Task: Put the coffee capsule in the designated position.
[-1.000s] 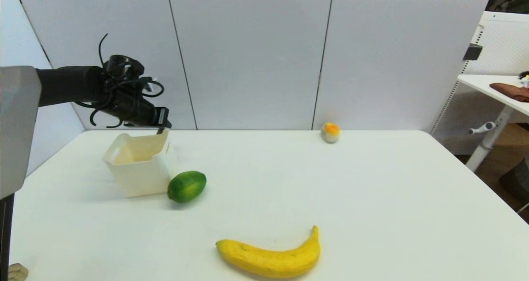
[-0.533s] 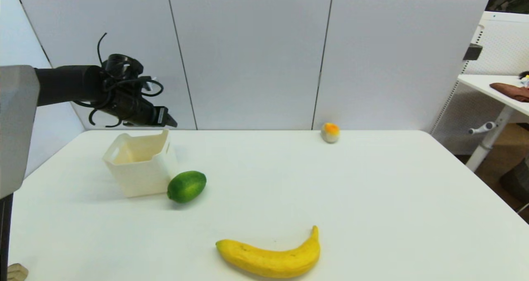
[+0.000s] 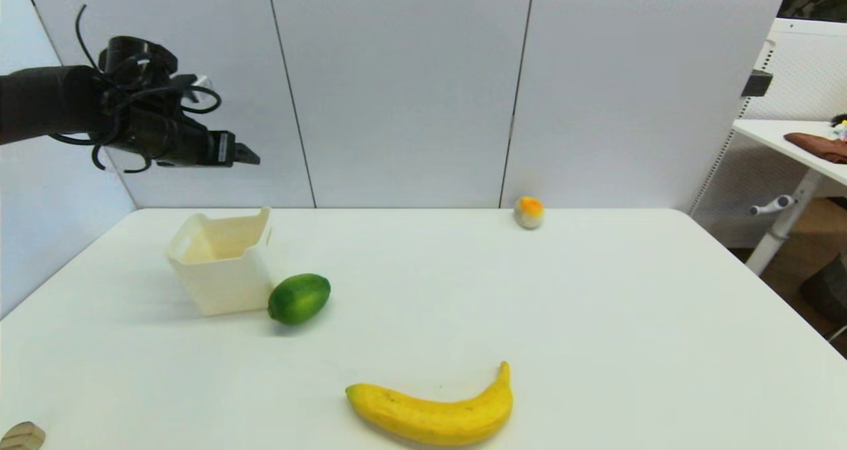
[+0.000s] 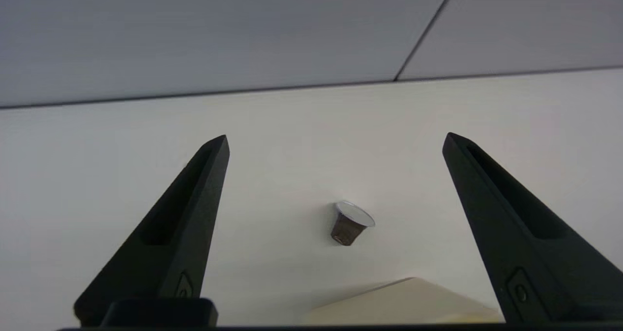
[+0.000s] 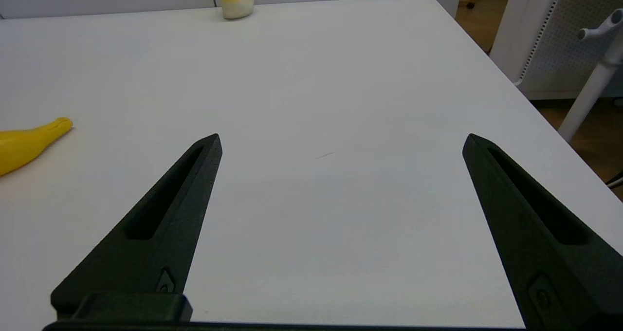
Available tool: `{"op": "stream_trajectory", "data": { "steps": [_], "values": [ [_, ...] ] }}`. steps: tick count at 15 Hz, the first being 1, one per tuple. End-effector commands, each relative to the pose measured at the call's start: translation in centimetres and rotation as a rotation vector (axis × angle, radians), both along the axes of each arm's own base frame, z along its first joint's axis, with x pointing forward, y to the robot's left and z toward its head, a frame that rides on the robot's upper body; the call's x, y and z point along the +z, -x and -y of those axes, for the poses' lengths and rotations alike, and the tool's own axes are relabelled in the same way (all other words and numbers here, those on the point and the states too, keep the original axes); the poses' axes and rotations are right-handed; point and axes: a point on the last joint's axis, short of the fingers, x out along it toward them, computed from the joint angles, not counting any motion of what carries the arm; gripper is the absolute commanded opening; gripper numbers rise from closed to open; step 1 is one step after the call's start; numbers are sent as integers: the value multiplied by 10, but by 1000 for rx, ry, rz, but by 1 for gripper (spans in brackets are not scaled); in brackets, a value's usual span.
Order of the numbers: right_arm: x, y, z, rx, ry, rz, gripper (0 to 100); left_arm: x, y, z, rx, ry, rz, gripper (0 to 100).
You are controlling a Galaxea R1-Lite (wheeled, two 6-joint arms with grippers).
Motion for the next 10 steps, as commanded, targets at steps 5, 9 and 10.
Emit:
{"op": "stream_trajectory", "data": {
  "steps": [5,9,10],
  "values": [
    [0,0,0,-1,0,-1,100,95,130,13,-44,-38,226,100],
    [0,0,0,-1,0,-1,100,101,239,22,-92,-68,295,100],
    [0,0,0,1,0,-1,100,95,271,23,-115,-84,316,100]
  ]
}}
